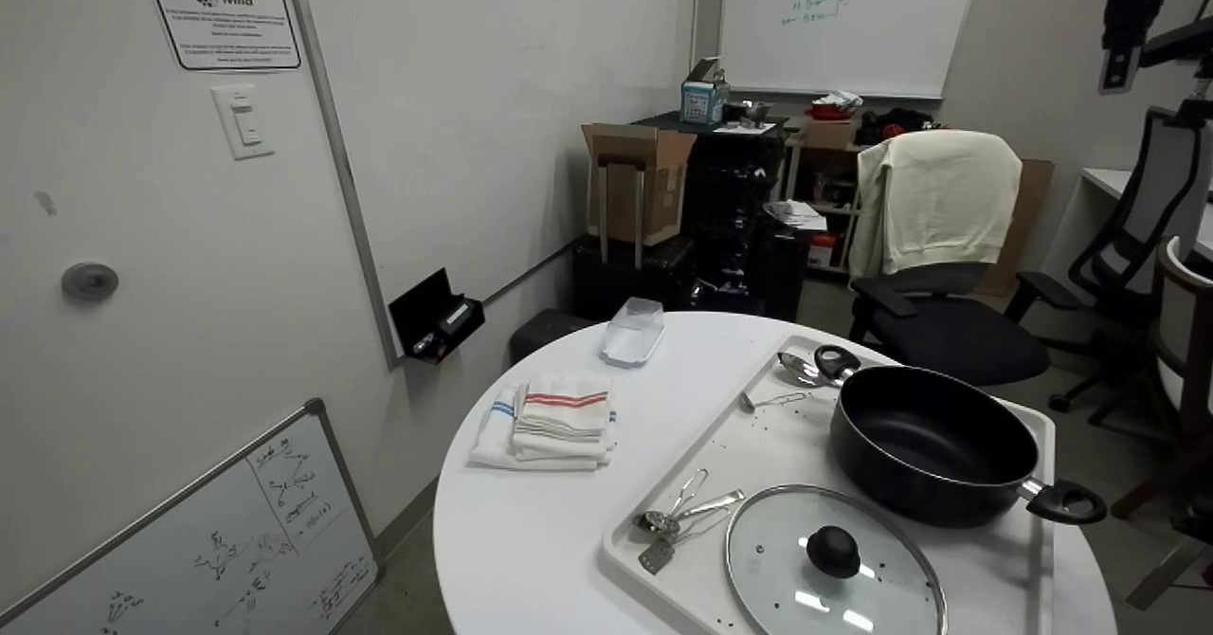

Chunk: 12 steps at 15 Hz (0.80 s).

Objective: Put the glass lid on the pot.

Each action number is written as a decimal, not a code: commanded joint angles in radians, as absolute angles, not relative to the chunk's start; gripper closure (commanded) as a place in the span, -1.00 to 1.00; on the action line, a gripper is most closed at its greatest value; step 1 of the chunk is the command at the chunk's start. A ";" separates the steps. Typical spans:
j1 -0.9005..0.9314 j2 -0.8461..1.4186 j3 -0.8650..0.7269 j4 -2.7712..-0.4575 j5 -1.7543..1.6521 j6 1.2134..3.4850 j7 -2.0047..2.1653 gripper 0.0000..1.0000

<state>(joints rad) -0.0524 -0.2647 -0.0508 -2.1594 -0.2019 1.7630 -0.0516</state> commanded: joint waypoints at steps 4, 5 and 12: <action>0.006 -0.222 -0.021 -2.332 -0.191 1.983 -0.121 -1.00; 0.015 -0.202 -0.014 -2.360 -0.192 2.030 -0.129 -1.00; 0.054 -0.004 0.041 -2.472 -0.222 2.354 -0.121 -1.00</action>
